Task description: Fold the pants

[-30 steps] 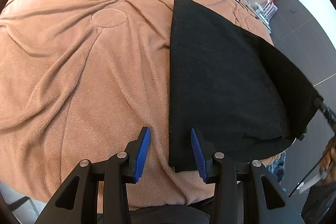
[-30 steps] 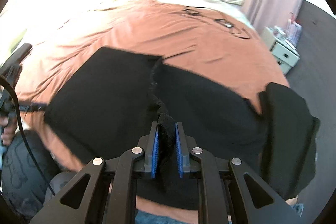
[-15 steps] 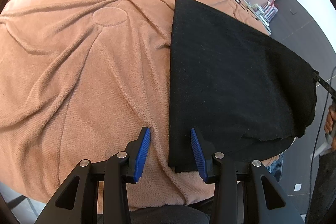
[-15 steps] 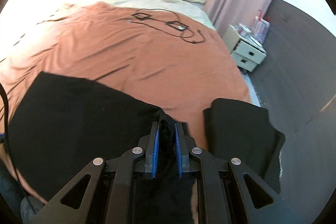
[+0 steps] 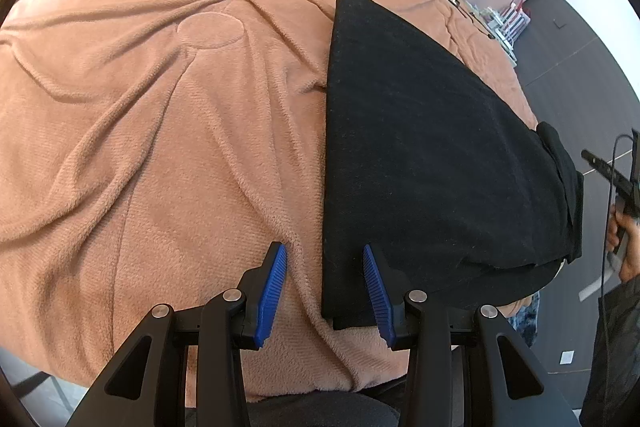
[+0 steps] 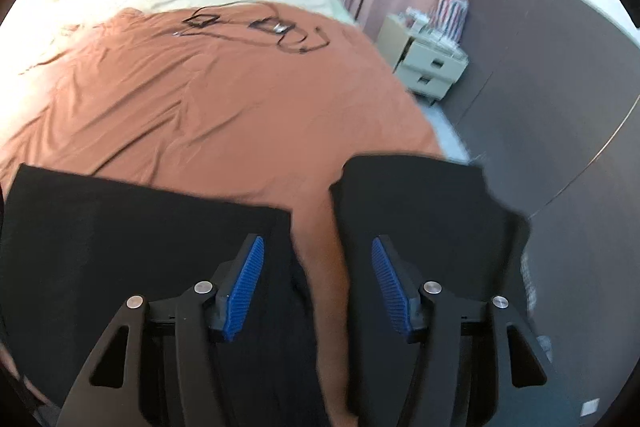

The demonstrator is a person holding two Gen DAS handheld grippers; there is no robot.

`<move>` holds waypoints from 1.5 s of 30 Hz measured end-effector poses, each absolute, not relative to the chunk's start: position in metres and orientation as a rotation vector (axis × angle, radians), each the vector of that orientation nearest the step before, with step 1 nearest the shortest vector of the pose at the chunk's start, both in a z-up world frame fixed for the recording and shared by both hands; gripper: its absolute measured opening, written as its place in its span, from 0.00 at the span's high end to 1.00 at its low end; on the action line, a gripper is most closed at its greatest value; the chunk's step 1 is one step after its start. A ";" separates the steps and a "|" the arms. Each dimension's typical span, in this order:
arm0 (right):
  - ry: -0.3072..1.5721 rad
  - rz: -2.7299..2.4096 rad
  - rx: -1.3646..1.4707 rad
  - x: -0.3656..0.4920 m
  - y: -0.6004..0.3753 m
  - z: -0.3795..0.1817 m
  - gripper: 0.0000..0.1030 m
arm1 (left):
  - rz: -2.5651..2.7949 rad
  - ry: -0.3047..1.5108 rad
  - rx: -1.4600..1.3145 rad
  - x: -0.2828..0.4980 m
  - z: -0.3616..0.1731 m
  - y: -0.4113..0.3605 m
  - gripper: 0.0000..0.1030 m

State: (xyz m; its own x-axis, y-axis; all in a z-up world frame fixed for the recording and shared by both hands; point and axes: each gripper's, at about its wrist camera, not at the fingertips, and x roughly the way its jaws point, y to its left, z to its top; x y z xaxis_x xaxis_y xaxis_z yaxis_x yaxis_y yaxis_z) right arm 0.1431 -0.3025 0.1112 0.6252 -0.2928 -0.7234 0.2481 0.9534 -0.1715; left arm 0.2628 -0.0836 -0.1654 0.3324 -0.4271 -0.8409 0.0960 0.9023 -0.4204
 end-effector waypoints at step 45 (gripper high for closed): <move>0.851 -0.239 0.321 0.128 -0.328 -0.006 0.37 | -0.500 1.226 -0.368 0.315 -0.169 -0.103 0.58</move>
State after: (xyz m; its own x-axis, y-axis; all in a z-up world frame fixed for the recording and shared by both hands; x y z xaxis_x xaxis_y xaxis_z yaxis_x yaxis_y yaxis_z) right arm 0.1282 -0.3276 -0.0063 0.6371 -0.0784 -0.7668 0.3321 0.9257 0.1812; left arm 0.3151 -0.1027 -0.1690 0.2531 -0.5491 -0.7965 0.1646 0.8358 -0.5239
